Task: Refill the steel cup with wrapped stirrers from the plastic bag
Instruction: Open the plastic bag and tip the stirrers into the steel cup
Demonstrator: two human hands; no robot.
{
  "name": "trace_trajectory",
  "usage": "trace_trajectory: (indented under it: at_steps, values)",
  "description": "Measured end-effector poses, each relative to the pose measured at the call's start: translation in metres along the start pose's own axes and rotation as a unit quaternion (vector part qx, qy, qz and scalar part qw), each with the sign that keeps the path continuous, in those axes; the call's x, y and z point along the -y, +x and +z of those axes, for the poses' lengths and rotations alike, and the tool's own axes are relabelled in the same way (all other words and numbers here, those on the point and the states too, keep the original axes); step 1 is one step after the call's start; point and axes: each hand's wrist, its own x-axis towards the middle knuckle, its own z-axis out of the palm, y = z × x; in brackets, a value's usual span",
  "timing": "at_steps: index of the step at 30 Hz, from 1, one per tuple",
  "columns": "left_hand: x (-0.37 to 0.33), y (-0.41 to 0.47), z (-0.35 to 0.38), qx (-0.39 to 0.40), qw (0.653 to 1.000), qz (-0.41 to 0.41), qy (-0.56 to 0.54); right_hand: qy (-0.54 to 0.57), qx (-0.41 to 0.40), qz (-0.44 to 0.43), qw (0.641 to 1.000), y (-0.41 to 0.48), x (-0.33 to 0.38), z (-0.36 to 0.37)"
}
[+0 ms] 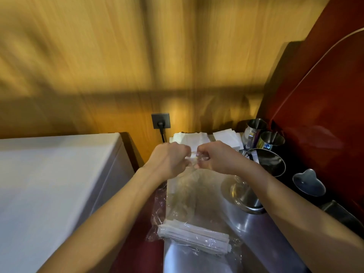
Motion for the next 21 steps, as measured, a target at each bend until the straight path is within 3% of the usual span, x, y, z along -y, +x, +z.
trace_trajectory:
  at_steps: [5, 8, 10, 12, 14, 16, 17, 19, 21]
  values:
    - [0.02, -0.003, 0.002, 0.016, 0.989, -0.032, -0.144, -0.067, -0.14, -0.01, 0.988, -0.011, -0.015, 0.0]
    - [0.029, -0.007, 0.003, 0.006, 0.978, -0.052, -0.203, 0.053, -0.239, 0.048, 0.968, -0.024, -0.026, 0.003]
    - [0.033, -0.011, 0.009, -0.012, 0.97, -0.046, -0.238, 0.217, -0.242, 0.089, 0.941, -0.034, -0.033, 0.007]
    - [0.037, -0.015, 0.015, -0.024, 0.955, -0.062, -0.288, 0.349, -0.196, 0.116, 0.909, -0.044, -0.041, 0.011]
    - [0.04, -0.015, 0.02, -0.016, 0.938, -0.076, -0.337, 0.371, -0.149, 0.109, 0.91, -0.05, -0.049, 0.02]
    - [0.038, -0.015, 0.016, 0.004, 0.925, -0.081, -0.372, 0.336, -0.162, 0.096, 0.923, -0.054, -0.051, 0.028]
    - [0.038, -0.013, 0.013, -0.005, 0.937, -0.078, -0.34, 0.326, -0.171, 0.097, 0.925, -0.054, -0.051, 0.031]
    - [0.032, -0.009, 0.001, -0.103, 0.974, -0.02, -0.2, 0.326, -0.178, 0.097, 0.923, -0.054, -0.049, 0.033]
    - [0.005, -0.006, -0.024, -0.226, 0.955, 0.101, -0.164, 0.31, -0.17, 0.079, 0.932, -0.052, -0.046, 0.03]
